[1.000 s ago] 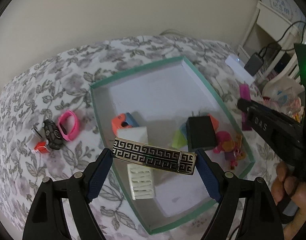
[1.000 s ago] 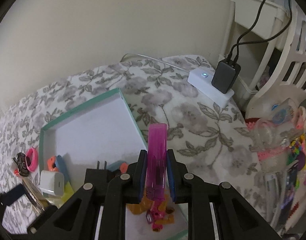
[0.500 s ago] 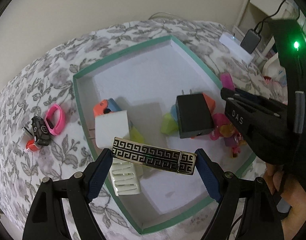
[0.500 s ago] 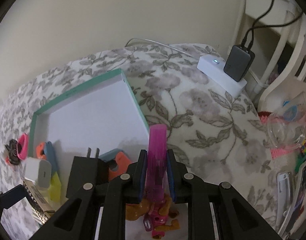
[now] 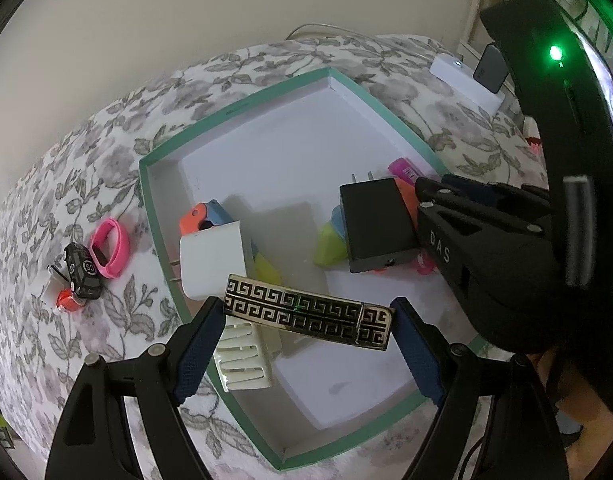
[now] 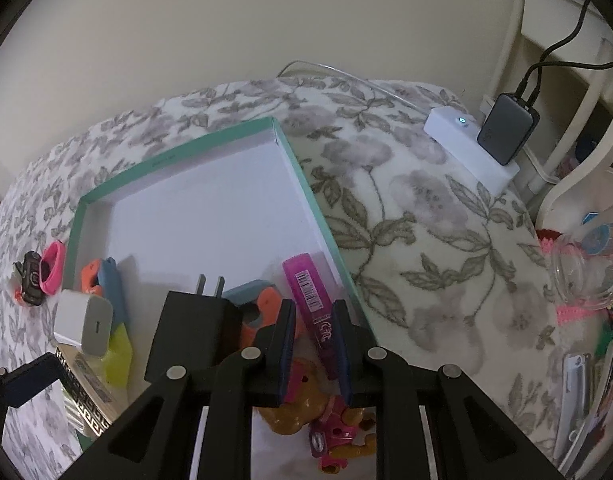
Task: Organize rigid objects
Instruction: 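Open the left tool to drop the gold bar while the right tool drops the lighter into the tray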
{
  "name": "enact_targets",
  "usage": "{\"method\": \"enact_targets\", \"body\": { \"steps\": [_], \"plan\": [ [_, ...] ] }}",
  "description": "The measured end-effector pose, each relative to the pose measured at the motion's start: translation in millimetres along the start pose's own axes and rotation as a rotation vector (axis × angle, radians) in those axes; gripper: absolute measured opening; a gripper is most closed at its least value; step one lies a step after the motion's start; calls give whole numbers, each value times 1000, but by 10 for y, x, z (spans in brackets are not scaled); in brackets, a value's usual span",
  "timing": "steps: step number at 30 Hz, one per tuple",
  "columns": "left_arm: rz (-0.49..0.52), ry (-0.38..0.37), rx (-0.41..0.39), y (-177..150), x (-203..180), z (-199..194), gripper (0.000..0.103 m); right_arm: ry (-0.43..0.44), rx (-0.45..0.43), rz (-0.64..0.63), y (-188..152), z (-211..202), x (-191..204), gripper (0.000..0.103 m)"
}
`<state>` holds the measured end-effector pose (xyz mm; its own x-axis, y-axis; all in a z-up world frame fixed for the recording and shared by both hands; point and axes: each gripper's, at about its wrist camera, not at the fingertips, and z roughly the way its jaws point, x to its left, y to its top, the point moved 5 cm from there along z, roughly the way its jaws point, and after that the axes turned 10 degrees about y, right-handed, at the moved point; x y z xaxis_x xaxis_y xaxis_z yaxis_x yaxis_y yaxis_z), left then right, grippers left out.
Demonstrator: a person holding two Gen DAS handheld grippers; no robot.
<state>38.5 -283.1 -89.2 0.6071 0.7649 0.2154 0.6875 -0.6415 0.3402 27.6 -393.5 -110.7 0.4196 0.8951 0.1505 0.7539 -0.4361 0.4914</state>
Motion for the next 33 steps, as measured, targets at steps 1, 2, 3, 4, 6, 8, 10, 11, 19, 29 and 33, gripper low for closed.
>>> {"method": "enact_targets", "body": {
  "steps": [1, 2, 3, 4, 6, 8, 10, 11, 19, 29, 33],
  "plan": [
    [5, -1, -1, -1, -10, -2, 85, -2, 1, 0, 2, -3, 1, 20],
    [10, -1, -1, -4, -15, -3, 85, -2, 1, -1, 4, -6, 3, 20],
    [13, 2, -2, -5, -20, -2, 85, -3, 0, -3, 7, -13, 6, 20],
    [15, 6, -2, -4, -23, 1, 85, -5, 1, -4, 10, -13, 5, 20],
    [22, 17, -4, -4, -25, 11, 85, -13, 6, -4, 13, -19, -6, 20],
    [29, 29, -8, -3, -30, 14, 85, -29, 16, 0, 19, -32, -32, 20],
    [33, 33, -8, -7, -33, 17, 85, -36, 19, 17, 28, -63, -73, 20],
    [34, 34, -9, -9, -36, 19, 85, -29, 21, 33, 33, -81, -95, 20],
    [99, 113, -16, -76, -150, 113, 85, -17, 37, 91, 28, -133, -179, 20],
    [113, 162, -37, -75, -146, 156, 85, -15, 61, 82, 0, -117, -165, 21],
    [101, 145, -30, -68, -124, 153, 85, -13, 69, 79, 4, -124, -154, 21]
  ]
}}
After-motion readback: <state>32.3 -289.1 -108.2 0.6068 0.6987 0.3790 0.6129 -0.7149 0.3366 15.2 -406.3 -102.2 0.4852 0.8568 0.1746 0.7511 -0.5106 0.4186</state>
